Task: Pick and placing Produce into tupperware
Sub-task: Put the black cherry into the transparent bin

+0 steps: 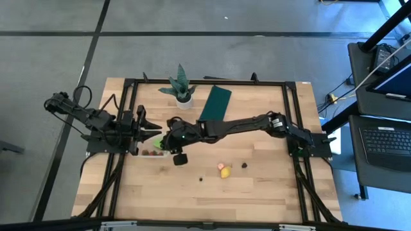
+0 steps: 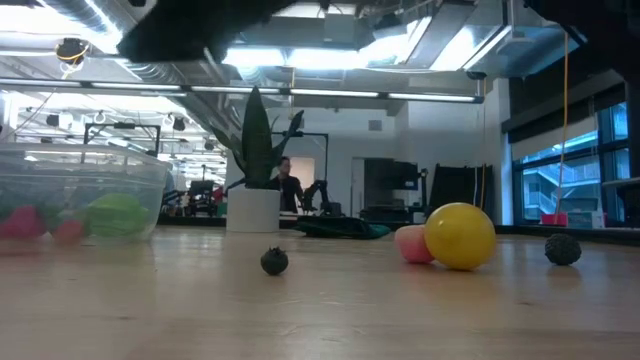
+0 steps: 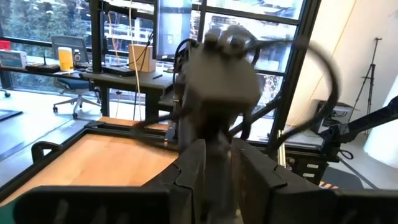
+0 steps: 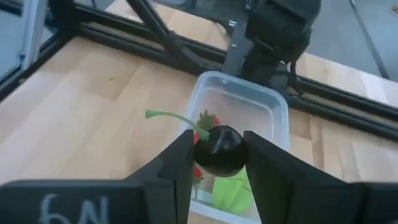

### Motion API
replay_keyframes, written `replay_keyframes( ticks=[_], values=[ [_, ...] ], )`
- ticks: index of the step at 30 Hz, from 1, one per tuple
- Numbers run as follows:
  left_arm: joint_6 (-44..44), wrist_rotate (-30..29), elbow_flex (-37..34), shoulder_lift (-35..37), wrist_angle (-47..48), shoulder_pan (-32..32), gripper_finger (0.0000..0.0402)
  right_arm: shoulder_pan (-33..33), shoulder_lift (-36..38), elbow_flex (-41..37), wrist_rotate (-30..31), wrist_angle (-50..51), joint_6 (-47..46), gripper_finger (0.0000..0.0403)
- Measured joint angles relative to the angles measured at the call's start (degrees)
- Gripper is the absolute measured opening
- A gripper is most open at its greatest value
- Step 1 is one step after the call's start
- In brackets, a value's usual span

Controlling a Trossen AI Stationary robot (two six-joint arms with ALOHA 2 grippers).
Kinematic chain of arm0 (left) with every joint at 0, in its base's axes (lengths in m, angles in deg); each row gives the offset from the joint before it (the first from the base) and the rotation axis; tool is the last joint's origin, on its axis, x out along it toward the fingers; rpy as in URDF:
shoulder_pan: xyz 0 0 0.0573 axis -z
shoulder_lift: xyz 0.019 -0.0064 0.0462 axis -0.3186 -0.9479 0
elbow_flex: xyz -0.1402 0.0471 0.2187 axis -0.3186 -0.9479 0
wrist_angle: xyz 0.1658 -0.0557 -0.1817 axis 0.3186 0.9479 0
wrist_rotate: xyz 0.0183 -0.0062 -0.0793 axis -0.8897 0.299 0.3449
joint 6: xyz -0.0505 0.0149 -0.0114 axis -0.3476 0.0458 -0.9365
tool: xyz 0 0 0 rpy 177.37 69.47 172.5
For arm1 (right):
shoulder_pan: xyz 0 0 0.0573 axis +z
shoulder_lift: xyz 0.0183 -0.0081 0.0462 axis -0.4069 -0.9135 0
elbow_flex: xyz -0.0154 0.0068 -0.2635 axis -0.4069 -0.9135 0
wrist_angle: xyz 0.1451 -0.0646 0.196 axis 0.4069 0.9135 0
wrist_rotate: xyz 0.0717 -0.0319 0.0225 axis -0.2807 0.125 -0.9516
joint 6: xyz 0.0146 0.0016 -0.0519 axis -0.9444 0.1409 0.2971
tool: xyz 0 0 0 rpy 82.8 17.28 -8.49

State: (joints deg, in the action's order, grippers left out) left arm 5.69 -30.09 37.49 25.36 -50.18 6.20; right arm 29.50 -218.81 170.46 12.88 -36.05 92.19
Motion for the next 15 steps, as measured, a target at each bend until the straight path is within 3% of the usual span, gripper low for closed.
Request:
replay_keyframes(
  ticks=[9, 15],
  values=[
    [0.01, -0.02, 0.00, -0.02, 0.11, 0.00, 0.0080, -2.07, -0.04, -12.82, -0.27, -18.51, -8.94, 0.0128],
    [0.02, 0.01, 0.00, -0.02, 0.17, 0.00, 0.0079, -2.98, -0.04, -16.01, -0.29, -23.25, -12.57, 0.0128]
  ],
)
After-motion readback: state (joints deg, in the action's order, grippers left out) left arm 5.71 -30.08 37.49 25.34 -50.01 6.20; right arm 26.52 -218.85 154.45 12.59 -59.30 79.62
